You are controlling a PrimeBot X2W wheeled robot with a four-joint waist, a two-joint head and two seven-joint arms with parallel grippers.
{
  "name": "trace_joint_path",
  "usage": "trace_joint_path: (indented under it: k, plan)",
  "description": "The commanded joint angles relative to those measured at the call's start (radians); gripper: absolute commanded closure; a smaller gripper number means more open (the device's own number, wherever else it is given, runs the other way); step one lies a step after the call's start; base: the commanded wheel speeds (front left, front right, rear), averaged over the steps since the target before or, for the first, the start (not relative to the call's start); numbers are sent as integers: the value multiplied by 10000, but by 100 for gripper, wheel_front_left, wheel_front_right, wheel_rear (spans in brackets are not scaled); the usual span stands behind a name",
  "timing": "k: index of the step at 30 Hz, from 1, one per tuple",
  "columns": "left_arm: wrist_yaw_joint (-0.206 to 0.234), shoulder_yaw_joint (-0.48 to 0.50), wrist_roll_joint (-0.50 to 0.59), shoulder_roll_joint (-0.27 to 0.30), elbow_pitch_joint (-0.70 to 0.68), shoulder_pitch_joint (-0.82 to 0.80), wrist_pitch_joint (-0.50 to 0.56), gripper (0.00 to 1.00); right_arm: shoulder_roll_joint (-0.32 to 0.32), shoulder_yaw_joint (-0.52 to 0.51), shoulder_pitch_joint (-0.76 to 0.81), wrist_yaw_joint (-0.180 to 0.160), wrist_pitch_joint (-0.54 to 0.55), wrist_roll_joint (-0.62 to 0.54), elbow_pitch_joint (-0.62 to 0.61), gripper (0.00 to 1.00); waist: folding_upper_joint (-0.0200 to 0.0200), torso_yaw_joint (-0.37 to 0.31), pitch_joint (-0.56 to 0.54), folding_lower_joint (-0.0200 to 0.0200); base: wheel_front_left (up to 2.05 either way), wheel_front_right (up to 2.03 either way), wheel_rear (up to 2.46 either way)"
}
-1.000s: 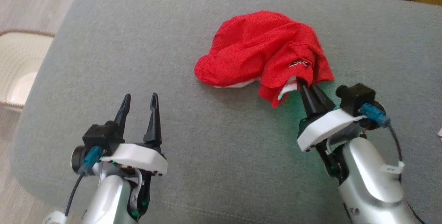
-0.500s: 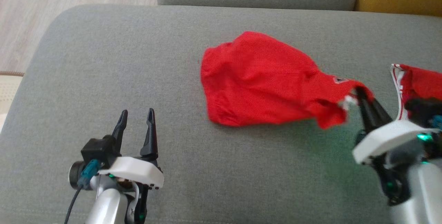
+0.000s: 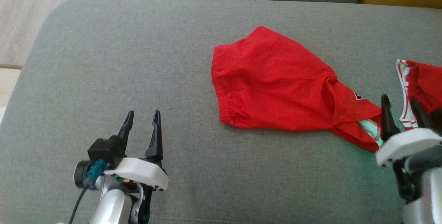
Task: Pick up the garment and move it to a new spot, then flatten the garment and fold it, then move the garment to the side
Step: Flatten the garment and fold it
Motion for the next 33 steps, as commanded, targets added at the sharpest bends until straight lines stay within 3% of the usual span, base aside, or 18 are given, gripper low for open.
trace_joint_path:
  k: [1,8,18,22,25,33]
  plan:
    - [-32,268,108,59,-302,-417,-122,0,-78,378,-371,-9,-275,-102,-420,0,0,-41,-45,0,0,0,0]
    - [-42,271,-7,59,-686,-411,-122,0,-86,2075,347,-9,-1767,253,-1171,0,0,-246,-227,0,0,0,0]
    - [-22,47,-96,59,-974,-384,-122,0,-13,3263,942,-9,-2630,138,-1503,0,0,-209,-96,0,0,0,0]
    - [0,-21,-149,59,-992,-492,-122,0,-468,4284,568,-9,-2488,46,-1528,0,0,74,147,0,0,0,0]
    - [45,-180,-282,59,-919,-601,-122,0,-1223,5788,-39,-9,-2103,193,-1205,0,0,473,410,0,0,0,0]
    - [204,-585,-549,59,-710,-735,-122,0,-2466,8040,-1494,-9,-1455,793,649,0,0,1319,820,0,0,0,0]
